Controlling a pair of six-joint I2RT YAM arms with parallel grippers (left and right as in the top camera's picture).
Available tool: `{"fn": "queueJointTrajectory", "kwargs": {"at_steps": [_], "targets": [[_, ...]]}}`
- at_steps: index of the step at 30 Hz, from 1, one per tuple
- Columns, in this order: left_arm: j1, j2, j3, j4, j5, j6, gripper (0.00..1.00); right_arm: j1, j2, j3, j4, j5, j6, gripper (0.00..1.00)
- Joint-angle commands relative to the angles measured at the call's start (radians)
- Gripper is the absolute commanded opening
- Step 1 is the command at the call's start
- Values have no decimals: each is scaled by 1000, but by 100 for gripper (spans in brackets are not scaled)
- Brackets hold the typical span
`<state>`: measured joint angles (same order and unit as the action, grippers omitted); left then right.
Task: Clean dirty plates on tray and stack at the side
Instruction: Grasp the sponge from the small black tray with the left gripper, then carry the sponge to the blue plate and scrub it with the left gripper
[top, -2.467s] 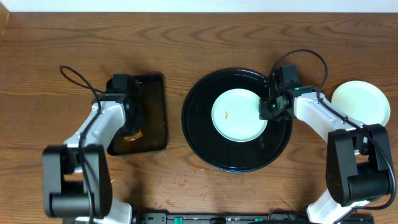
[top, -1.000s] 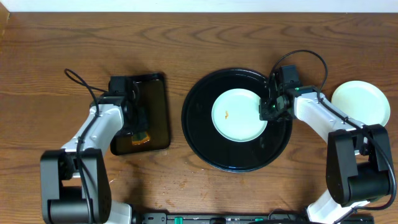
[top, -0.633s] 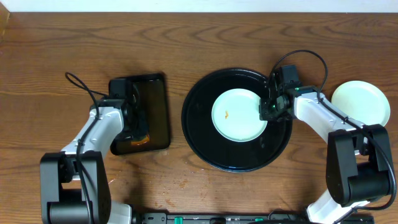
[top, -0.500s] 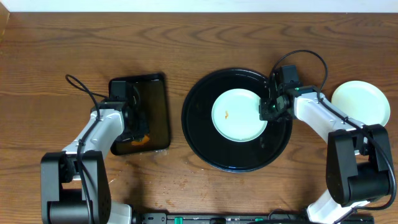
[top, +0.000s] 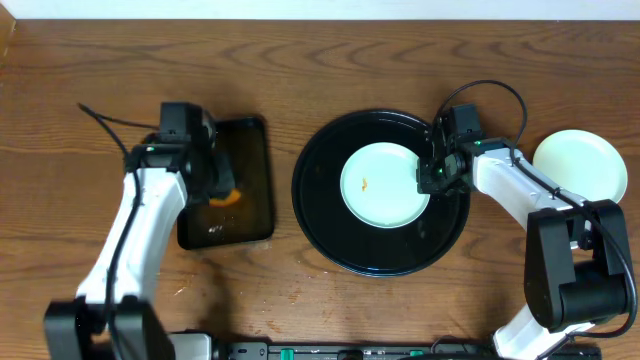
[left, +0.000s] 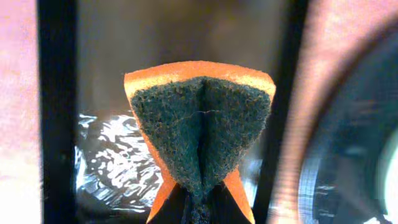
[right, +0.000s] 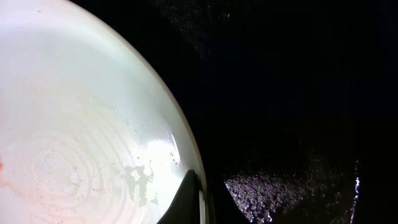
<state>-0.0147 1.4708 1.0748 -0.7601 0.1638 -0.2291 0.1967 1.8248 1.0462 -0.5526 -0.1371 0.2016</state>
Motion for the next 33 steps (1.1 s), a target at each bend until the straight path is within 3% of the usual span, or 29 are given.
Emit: {"fn": "queueJointTrajectory", "kwargs": {"at_steps": [1,8,12,20,29,33], "targets": [[-84,-52,33,39,89,-68,7,3,34,-35,-15,28,-1,1],[-325,-8,33,232,124,-133,7,3,35,-39,6,35,12,1],[-478,105,33,354,124,-162,7,3,53,-41,16,58,35,1],[-637,322,33,552,124,-219,8,8,59,-41,9,58,46,1],[-688,455,33,692,116,-221,8,9,59,-41,-1,58,46,1],[-674,488,33,655,-34,-178,8,17,59,-41,-5,58,46,1]]}}
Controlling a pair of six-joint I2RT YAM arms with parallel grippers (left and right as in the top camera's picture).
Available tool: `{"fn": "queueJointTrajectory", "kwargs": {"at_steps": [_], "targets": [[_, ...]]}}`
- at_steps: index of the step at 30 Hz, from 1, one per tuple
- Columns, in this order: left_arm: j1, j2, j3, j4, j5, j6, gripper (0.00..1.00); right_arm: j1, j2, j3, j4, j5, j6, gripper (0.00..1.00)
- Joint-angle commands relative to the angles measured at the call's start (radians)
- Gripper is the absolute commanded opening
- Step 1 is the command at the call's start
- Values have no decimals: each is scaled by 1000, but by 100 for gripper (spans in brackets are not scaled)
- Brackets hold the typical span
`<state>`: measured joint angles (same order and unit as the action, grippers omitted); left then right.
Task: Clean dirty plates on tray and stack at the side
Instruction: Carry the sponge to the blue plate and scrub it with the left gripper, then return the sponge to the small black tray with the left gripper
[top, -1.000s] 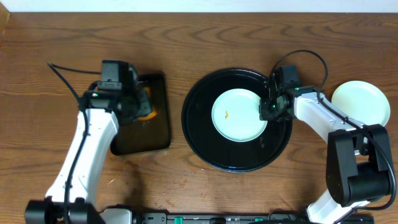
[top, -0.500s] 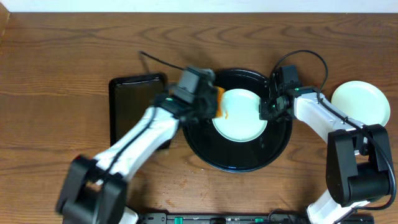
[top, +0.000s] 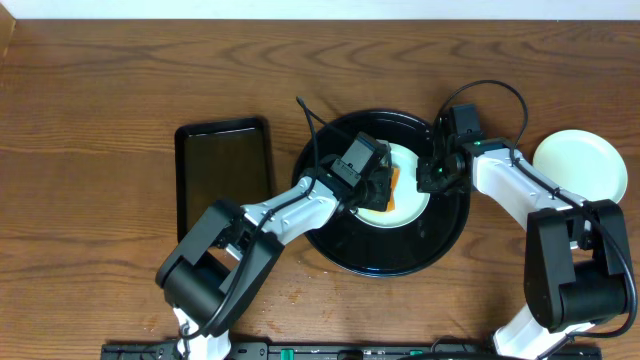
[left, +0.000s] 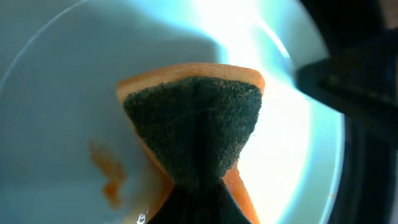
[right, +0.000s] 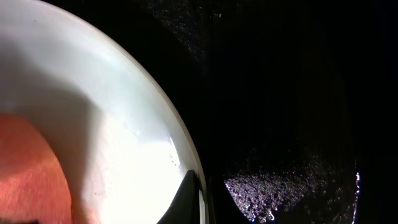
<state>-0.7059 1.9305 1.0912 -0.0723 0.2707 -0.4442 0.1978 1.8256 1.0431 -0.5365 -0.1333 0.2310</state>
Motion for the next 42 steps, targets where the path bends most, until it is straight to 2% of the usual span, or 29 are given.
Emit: {"fn": "queueJointTrajectory", "kwargs": {"at_steps": [1,5,11,15,17,26,31,38,42], "targets": [[23,30,16,-57,-220,44,8,18,58,-38,-22,54,16,1],[47,29,17,-103,-435,91,8,27,58,-38,-32,54,16,1],[45,27,24,-120,-584,142,7,26,58,-38,-43,55,16,1],[32,1,55,-203,-731,140,8,26,58,-38,-55,55,16,1],[31,-21,67,-237,-755,140,7,26,58,-38,-56,55,16,1],[74,-207,69,-306,-753,94,8,26,58,-38,-59,55,15,1],[146,-383,69,-459,-675,64,8,26,58,-38,-56,54,-5,1],[332,-484,61,-732,-541,31,8,26,58,-38,-38,31,-114,1],[455,-465,-40,-718,-456,31,8,26,58,-38,-27,-6,-143,1]]}}
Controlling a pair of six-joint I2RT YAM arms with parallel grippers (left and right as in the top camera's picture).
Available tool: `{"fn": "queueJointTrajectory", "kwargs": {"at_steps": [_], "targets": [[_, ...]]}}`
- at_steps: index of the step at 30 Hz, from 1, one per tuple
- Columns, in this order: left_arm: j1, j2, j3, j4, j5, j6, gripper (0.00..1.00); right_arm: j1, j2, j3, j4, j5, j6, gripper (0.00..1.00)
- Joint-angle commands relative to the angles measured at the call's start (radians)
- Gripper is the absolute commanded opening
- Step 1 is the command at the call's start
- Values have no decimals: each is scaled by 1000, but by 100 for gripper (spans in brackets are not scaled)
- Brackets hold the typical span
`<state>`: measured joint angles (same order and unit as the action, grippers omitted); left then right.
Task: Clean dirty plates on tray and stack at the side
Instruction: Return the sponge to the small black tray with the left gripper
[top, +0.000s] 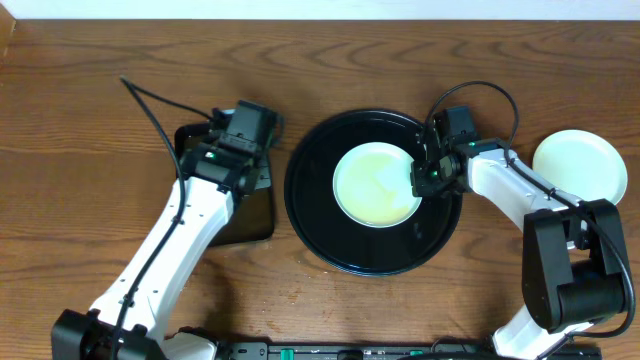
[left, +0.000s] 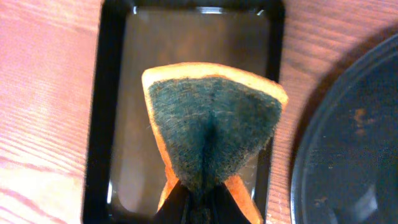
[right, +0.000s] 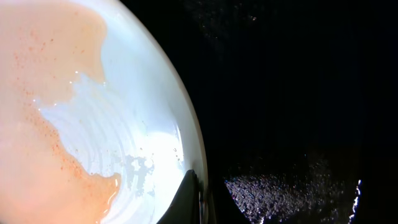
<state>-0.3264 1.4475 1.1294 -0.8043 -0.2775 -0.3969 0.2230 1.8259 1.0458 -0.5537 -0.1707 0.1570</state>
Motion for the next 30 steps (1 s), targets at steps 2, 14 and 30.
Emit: {"fn": "queueJointTrajectory", "kwargs": {"at_steps": [2,14,30], "targets": [[115,31,-116,38,132,-16,8,0,57,-40,-11,31,-69,1],[185,70,-248,184,174,46,31,0,57,-40,-19,31,-69,1],[185,-154,-174,91,297,83,68,16,-145,8,-19,111,-121,1]]}}
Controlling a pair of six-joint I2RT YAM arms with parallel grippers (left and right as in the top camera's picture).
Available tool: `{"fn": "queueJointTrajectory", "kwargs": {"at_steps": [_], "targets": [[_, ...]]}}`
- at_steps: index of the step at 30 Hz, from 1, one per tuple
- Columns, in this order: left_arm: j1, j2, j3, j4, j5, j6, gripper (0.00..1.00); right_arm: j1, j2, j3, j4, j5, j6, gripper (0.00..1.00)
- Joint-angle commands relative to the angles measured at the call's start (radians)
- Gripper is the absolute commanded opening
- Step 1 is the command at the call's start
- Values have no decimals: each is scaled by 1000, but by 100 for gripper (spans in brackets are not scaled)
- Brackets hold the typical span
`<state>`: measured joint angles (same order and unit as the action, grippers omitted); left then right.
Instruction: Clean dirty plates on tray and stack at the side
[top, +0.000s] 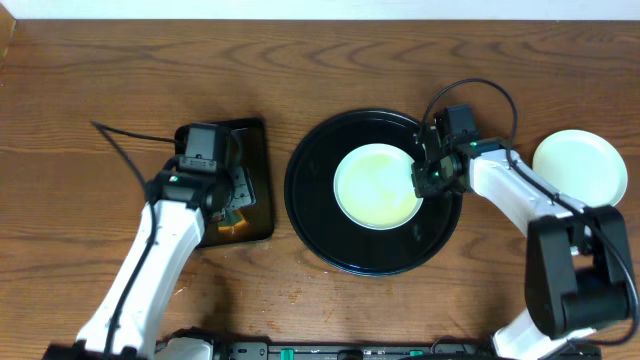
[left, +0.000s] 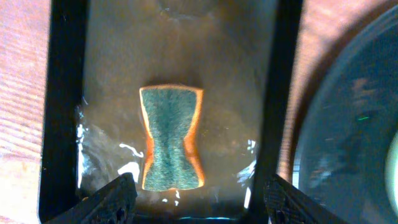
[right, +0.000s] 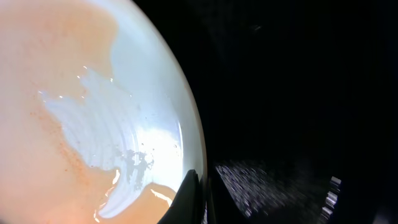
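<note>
A pale plate (top: 376, 186) lies in the round black tray (top: 330, 235), its face wet with an orange film (right: 56, 93). My right gripper (top: 430, 178) is shut on the plate's right rim (right: 198, 140). The orange sponge with a green scrub face (left: 171, 146) lies in the water of the black rectangular tray (top: 255, 140). My left gripper (left: 194, 199) hangs open just above that sponge, fingers (left: 112, 198) wide apart on both sides of it. A clean pale plate (top: 580, 166) sits on the table at the far right.
The wooden table (top: 330, 65) stretches behind and in front of both trays. The left arm's cable (top: 125, 138) trails out to the left of the rectangular tray. The round tray's rim (left: 311, 124) shows at the right of the left wrist view.
My left gripper has opened and let go of the sponge, which now lies flat in the rectangular tray's water. The right gripper still holds the plate's rim.
My left gripper held the folded sponge over the rectangular tray, then on the plate with its orange stain. Later it was back over the rectangular tray, the plate smeared with orange film. Now the sponge lies released in the water. The right gripper held the rim throughout.
</note>
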<state>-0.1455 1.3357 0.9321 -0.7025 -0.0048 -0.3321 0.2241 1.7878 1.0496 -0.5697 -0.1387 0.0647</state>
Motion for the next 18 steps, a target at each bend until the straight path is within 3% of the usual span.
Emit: {"fn": "queueJointTrajectory", "kwargs": {"at_steps": [1,11,18], "targets": [[4,-49,23,-11,24,18,69,25,-138,4,-7,101,-28,1],[4,-49,21,-22,24,18,70,206,-319,4,-61,442,-14,1],[4,-49,21,-23,24,18,71,254,-328,3,-50,463,-9,1]]}}
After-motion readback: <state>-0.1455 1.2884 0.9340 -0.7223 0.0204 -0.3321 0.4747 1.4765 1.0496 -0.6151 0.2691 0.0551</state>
